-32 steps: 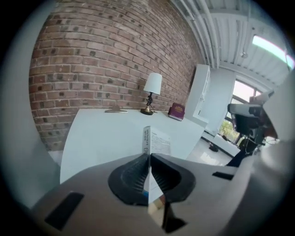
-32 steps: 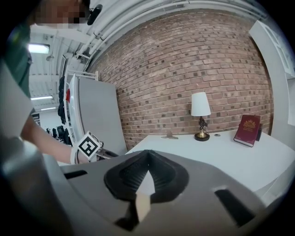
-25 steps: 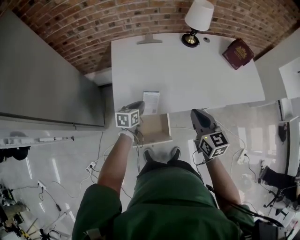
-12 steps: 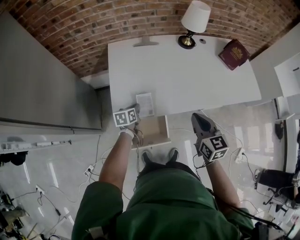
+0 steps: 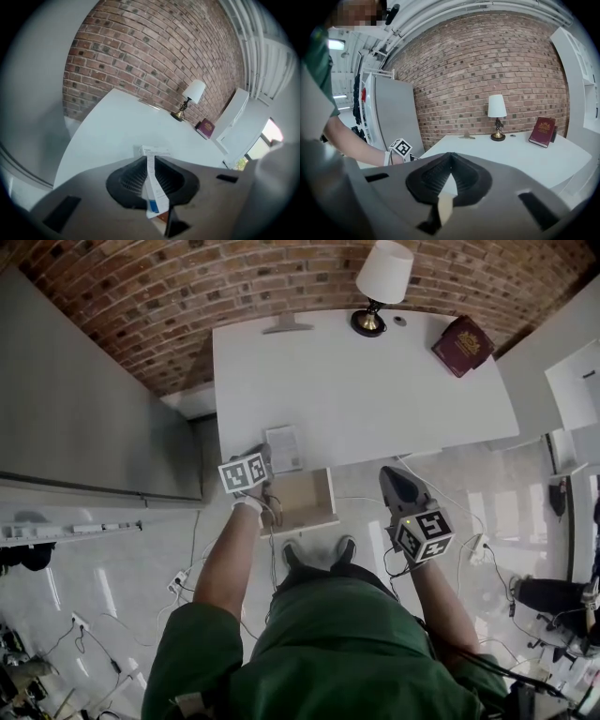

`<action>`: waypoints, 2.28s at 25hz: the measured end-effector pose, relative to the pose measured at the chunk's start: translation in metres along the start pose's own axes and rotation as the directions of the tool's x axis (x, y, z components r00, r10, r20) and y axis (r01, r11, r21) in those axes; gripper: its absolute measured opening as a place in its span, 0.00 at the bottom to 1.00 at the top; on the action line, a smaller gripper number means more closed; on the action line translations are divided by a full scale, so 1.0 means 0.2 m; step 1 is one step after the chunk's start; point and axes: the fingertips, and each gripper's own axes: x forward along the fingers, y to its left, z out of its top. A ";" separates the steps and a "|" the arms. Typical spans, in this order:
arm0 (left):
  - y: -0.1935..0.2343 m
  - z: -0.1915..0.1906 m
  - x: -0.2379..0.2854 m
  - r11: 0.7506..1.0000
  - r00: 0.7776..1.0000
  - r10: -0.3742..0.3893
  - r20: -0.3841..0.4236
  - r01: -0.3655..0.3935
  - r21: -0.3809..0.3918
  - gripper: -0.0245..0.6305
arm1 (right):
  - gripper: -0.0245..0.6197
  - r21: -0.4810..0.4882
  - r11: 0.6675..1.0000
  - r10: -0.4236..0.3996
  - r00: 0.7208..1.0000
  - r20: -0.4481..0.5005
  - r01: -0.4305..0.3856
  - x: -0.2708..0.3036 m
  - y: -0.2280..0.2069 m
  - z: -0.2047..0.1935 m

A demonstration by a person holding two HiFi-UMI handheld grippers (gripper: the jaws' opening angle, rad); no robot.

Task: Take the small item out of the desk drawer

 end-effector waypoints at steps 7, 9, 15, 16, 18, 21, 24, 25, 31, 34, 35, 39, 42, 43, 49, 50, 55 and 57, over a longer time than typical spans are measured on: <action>-0.10 0.20 -0.23 0.999 0.992 -0.002 0.122 -0.002 0.033 0.07 | 0.04 -0.012 0.999 0.030 0.999 0.042 -0.029 0.01 0.02 0.11; -0.14 0.27 -0.32 0.999 0.987 -0.003 0.161 -0.006 0.050 0.07 | 0.04 -0.018 0.999 0.041 0.997 0.059 -0.040 0.02 0.03 0.14; -0.24 0.43 -0.62 0.993 0.959 0.018 0.282 -0.050 0.107 0.07 | 0.04 -0.019 0.998 0.069 0.992 0.108 -0.067 0.04 0.07 0.23; -0.27 0.44 -0.66 0.992 0.955 0.014 0.295 -0.051 0.120 0.07 | 0.04 -0.027 0.997 0.072 0.991 0.113 -0.069 0.04 0.08 0.25; -0.32 0.48 -0.76 0.986 0.944 0.015 0.329 -0.068 0.152 0.07 | 0.04 -0.062 0.995 0.081 0.989 0.122 -0.074 0.04 0.11 0.28; -0.42 0.52 -0.88 0.979 0.929 0.002 0.371 -0.078 0.189 0.07 | 0.04 -0.096 0.991 0.108 0.984 0.144 -0.095 0.05 0.16 0.34; -0.52 0.56 -0.99 0.969 0.911 -0.017 0.412 -0.086 0.230 0.07 | 0.04 -0.091 0.989 0.131 0.975 0.177 -0.116 0.04 0.20 0.40; -0.56 0.57 -1.03 0.965 0.904 -0.024 0.427 -0.090 0.246 0.07 | 0.04 -0.090 0.988 0.137 0.973 0.188 -0.122 0.04 0.21 0.42; -0.80 0.66 -1.21 0.928 0.860 -0.075 0.505 -0.125 0.351 0.07 | 0.04 -0.127 0.985 0.148 0.962 0.231 -0.121 0.02 0.24 0.54; -0.88 0.70 -1.28 0.916 0.841 -0.095 0.533 -0.135 0.378 0.07 | 0.04 -0.154 0.983 0.142 0.952 0.273 -0.103 -0.01 0.26 0.64; -0.90 0.71 -1.30 0.914 0.836 -0.101 0.539 -0.136 0.382 0.07 | 0.04 -0.162 0.982 0.141 0.946 0.292 -0.096 -0.02 0.26 0.67; -0.96 0.78 -1.37 0.902 0.814 -0.120 0.569 -0.150 0.404 0.07 | 0.04 -0.198 0.979 0.123 0.926 0.357 -0.054 -0.10 0.25 0.81; -1.00 0.84 -1.45 0.893 0.785 -0.126 0.607 -0.176 0.413 0.07 | 0.04 -0.214 0.976 0.115 0.915 0.388 -0.032 -0.15 0.22 0.89; -1.02 0.86 -1.48 0.890 0.775 -0.129 0.619 -0.185 0.417 0.07 | 0.04 -0.218 0.976 0.112 0.911 0.398 -0.025 -0.17 0.21 0.91; -1.14 0.90 -1.56 0.878 0.737 -0.167 0.655 -0.191 0.438 0.07 | 0.04 -0.227 0.974 0.090 0.898 0.431 0.011 -0.27 0.18 0.97; -1.15 0.90 -1.57 0.877 0.734 -0.172 0.658 -0.190 0.441 0.07 | 0.04 -0.229 0.973 0.088 0.897 0.432 0.015 -0.28 0.18 0.97; -1.16 0.88 -1.59 0.877 0.727 -0.181 0.662 -0.186 0.444 0.07 | 0.04 -0.233 0.972 0.081 0.895 0.438 0.027 -0.30 0.20 0.96; -1.15 0.88 -1.59 0.879 0.726 -0.180 0.663 -0.184 0.440 0.07 | 0.04 -0.234 0.972 0.076 0.895 0.440 0.033 -0.31 0.20 0.96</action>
